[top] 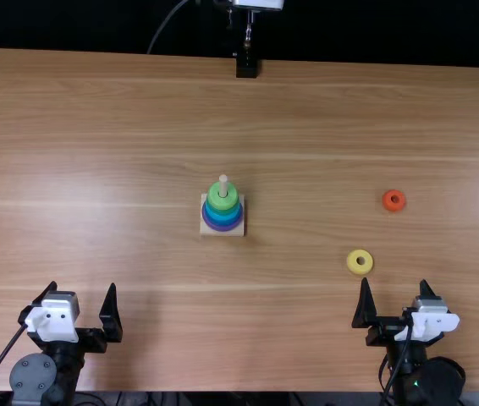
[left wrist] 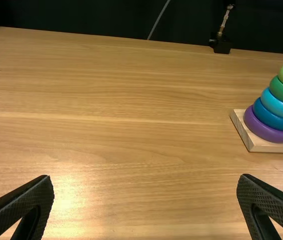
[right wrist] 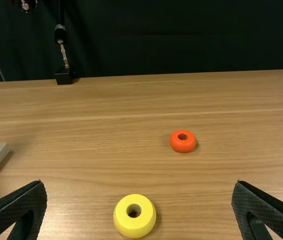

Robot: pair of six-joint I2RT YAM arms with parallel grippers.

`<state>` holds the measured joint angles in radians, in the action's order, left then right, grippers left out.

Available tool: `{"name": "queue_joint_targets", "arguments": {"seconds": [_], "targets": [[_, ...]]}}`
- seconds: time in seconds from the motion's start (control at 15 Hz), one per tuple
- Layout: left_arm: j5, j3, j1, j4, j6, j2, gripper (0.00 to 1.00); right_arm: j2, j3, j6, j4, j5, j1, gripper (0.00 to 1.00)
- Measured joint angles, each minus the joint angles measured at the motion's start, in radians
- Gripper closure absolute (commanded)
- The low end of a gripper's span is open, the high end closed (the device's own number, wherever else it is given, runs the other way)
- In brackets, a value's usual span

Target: Build the Hanoi tower: stack the rings onto the peg from bottom to top in this color order: purple, dark blue, light blue, dark green, light green, yellow, orange.

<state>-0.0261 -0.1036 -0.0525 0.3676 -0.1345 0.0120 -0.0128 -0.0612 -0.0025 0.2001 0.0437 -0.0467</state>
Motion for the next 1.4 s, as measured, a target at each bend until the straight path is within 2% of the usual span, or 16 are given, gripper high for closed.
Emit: {"name": "queue_joint_targets", "arguments": {"seconds": [0.67, 0.87, 1.07, 1.27, 1.4], "targets": [[0.0, 0.0, 0.0, 0.0, 0.0, 0.0, 0.0, 0.0, 0.0, 0.0, -0.003, 0.0, 0.0, 0.0], [0.0, 0.0, 0.0, 0.0, 0.0, 0.0, 0.0, 0.0, -0.003, 0.001, -0.061, 0.0, 0.0, 0.0], [0.0, 0.0, 0.0, 0.0, 0.0, 0.0, 0.0, -0.166, -0.227, 0.001, -0.084, 0.0, 0.0, 0.0], [-0.001, 0.0, 0.0, 0.0, 0.0, 0.0, 0.0, -0.437, -0.54, 0.002, -0.083, 0.0, 0.0, 0.0], [0.0, 0.0, 0.0, 0.0, 0.0, 0.0, 0.0, -0.668, -0.686, 0.002, -0.011, -0.002, 0.002, 0.0]]}}
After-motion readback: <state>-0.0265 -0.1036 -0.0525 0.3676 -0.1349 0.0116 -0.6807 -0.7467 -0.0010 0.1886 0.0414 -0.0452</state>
